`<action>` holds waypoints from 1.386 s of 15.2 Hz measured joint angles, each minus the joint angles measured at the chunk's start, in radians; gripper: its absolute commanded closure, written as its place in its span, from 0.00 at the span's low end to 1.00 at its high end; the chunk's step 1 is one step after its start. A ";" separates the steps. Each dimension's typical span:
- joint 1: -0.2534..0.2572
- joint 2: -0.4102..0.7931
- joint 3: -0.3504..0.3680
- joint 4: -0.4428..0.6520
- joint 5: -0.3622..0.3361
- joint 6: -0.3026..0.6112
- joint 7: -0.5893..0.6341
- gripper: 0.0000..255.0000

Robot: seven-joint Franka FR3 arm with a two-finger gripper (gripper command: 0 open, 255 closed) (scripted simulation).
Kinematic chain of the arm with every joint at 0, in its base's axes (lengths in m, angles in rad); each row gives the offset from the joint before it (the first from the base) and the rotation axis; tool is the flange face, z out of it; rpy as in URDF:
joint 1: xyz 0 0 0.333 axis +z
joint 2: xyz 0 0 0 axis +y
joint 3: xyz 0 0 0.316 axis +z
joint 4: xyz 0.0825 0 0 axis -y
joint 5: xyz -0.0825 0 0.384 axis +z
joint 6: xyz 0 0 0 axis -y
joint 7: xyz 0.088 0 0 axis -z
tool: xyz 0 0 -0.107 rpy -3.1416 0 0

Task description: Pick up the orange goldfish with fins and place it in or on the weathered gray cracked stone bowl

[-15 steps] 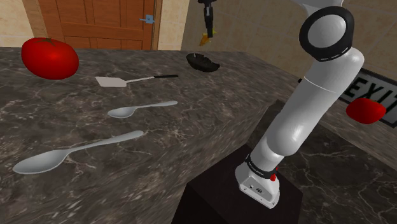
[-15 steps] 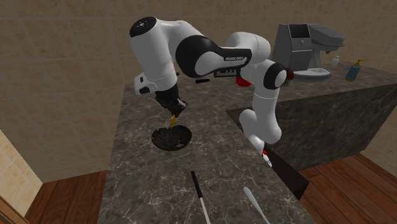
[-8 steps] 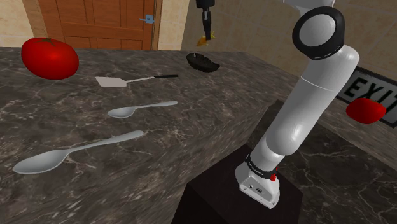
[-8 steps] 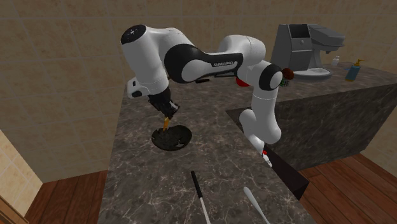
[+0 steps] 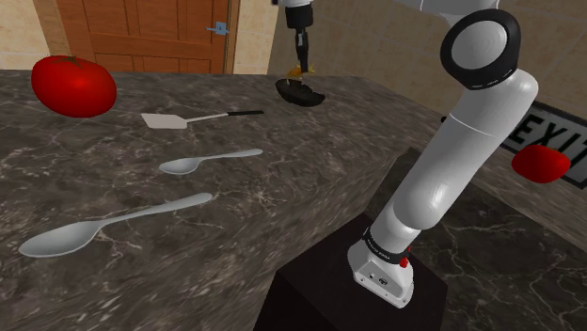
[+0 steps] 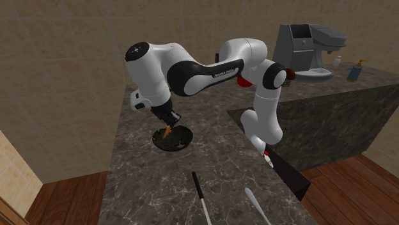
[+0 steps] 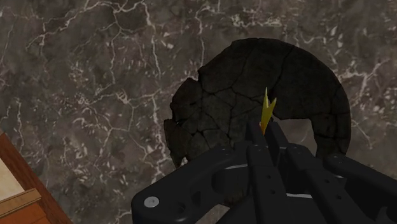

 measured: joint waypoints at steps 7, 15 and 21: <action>-0.002 -0.018 -0.002 -0.089 0.005 0.070 0.016 1.00; -0.002 -0.019 -0.002 -0.090 0.005 0.071 0.016 0.00; 0.013 0.044 0.012 0.079 0.000 -0.039 0.014 0.00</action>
